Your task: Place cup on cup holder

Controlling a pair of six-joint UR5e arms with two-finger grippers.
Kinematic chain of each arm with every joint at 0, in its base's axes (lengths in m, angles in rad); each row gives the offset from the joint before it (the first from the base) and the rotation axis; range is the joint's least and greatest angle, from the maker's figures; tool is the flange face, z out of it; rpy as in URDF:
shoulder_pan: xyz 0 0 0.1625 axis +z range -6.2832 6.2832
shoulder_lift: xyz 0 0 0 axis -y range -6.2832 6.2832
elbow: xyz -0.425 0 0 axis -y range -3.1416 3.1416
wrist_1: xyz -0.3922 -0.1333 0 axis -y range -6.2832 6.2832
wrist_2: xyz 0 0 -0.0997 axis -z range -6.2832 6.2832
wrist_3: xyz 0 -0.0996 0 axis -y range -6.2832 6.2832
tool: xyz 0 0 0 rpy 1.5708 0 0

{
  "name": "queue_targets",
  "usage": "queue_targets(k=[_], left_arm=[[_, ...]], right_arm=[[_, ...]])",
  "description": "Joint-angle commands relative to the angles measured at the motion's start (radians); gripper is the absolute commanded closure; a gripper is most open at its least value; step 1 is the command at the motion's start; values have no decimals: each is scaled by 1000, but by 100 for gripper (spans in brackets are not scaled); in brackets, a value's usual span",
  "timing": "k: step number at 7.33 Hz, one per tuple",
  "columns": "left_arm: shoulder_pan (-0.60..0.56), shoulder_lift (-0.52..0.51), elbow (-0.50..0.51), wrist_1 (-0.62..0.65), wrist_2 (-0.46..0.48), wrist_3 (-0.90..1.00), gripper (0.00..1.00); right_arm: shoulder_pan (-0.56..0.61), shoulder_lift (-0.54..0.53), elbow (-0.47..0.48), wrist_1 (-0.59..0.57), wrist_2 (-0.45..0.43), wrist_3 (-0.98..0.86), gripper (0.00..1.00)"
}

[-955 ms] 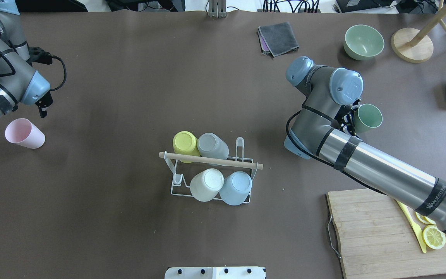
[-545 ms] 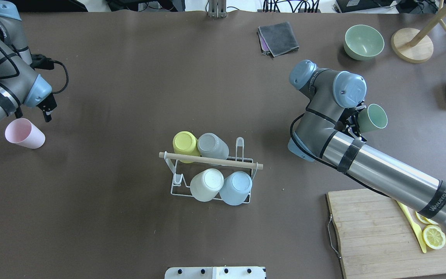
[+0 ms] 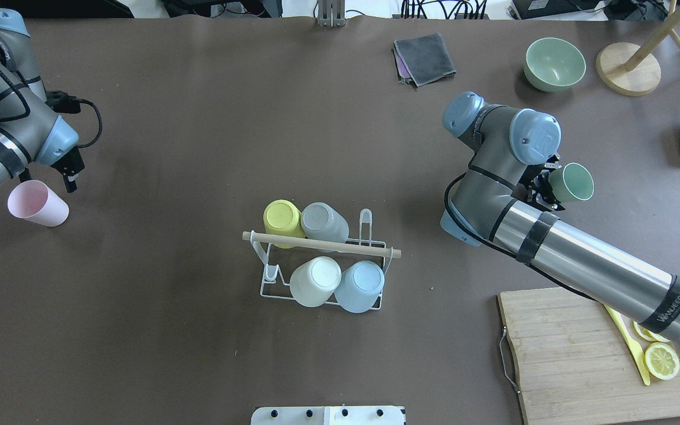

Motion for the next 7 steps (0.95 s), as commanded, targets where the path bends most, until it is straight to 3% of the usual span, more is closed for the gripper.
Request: queue_targets(k=[1,5,7], left_arm=[[14,1,2,18,-1,20,2],[43,4,12,58,10,99,2],[43,4,18,69,33,136,2]], right_arm=[[32,-37,48,-2,-4,-48,100],[240,-151,227,-10,42,-146,100],[323,-244,356,-30,138,-146,100]])
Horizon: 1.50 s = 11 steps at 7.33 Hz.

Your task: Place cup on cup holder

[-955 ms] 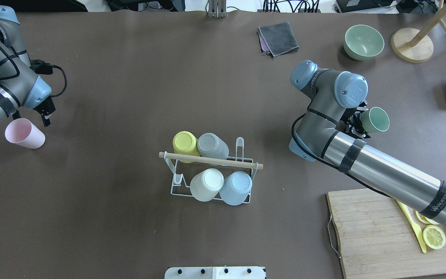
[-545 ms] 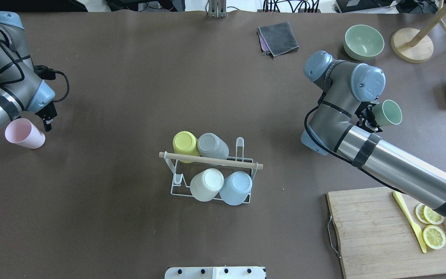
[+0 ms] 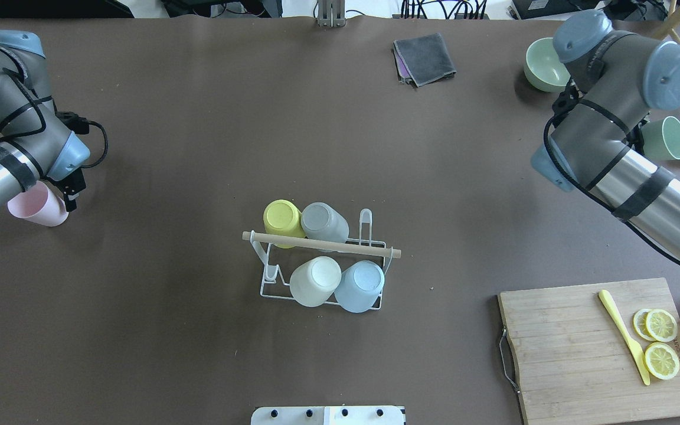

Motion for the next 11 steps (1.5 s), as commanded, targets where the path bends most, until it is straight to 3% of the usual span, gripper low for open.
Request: queue_targets(k=[1,2,3,4,5,6,9,10,11], left_arm=[[1,0,2,22,13,23,2],[1,0,0,25,24,25,5],[1,0,-4,27,27,25,21],[-1,-2,-6,36,27,25,65],[-2,-3,-21,83,27,25,90],[-8,-4,-41,124,30,25,100],[-76,-31,-150,337,100,161,100],[-108,-33,-182,338,111,163,100],[-116,-31,-258,344,114,158,100]], right_arm=[[117,-62,92,-3,127,-2,100],[148,-63,115,2,183,8,100],[176,-60,119,23,233,33,100],[202,-68,119,122,247,68,100],[216,-75,117,210,241,74,100],[218,-74,116,259,242,97,100],[169,-77,94,469,258,181,100],[165,-106,129,476,279,195,100],[184,-126,175,452,376,270,100]])
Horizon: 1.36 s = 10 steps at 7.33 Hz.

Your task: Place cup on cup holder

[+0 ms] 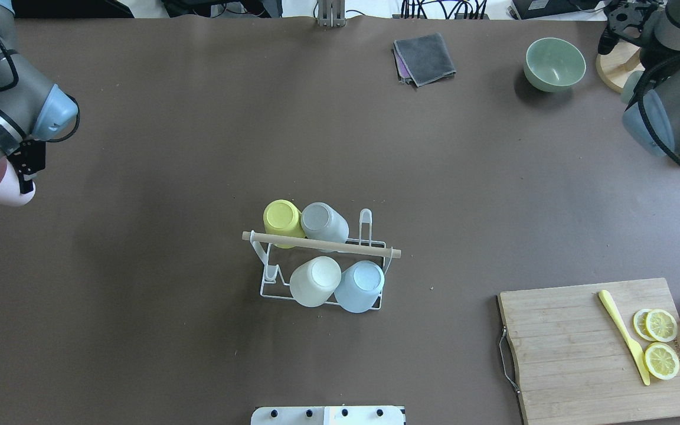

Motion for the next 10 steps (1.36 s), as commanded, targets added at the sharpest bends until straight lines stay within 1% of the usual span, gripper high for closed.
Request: queue_targets(k=[1,3,4,5,6,7,8,9,10], left_arm=[[-46,-2,-106,11,32,-2,100],[-47,1,-105,-100,35,-40,100],[-38,-1,-108,-127,35,-107,100],[-36,5,-108,-210,35,-205,100],[-36,7,-110,-272,37,-220,100],[-36,8,-139,-323,81,-243,100],[-36,21,-195,-416,194,-248,100],[-24,40,-258,-456,265,-269,100],[-24,39,-290,-490,276,-274,100]], right_arm=[[20,-28,93,-68,148,140,100],[19,-20,141,-62,152,117,100],[17,-31,194,-81,190,164,100],[17,-60,231,-57,315,194,100],[16,-68,283,-5,345,203,100],[11,-60,293,58,352,218,100],[1,-60,290,185,368,278,100],[-19,-62,275,396,373,373,100],[-48,-62,273,578,384,545,100]])
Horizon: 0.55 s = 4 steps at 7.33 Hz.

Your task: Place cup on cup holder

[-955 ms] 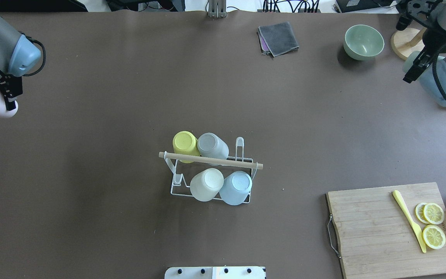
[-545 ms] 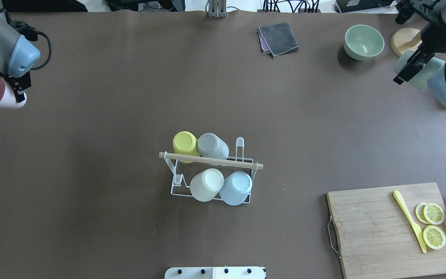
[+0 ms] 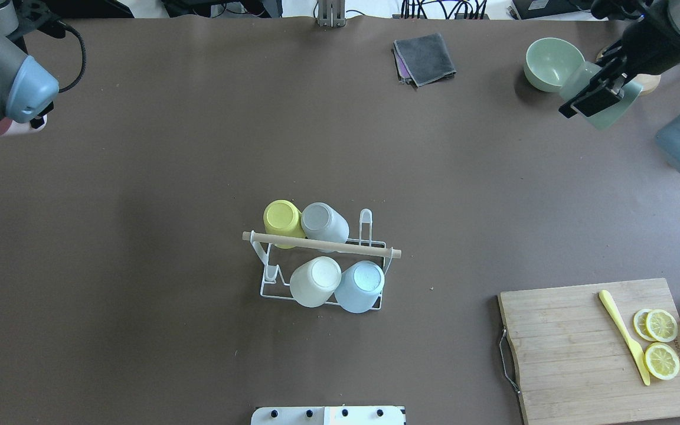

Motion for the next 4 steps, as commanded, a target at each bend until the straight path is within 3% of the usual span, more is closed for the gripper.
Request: queue_targets(k=[1,4], left_arm=[[7,29,-101,-65,60,-79,100],[50,81,-178,-239,133,-173,100]], right_arm=[[-68,-2,-10,420,2,318,100],[-220,-1,-7,808,-192,668,100]])
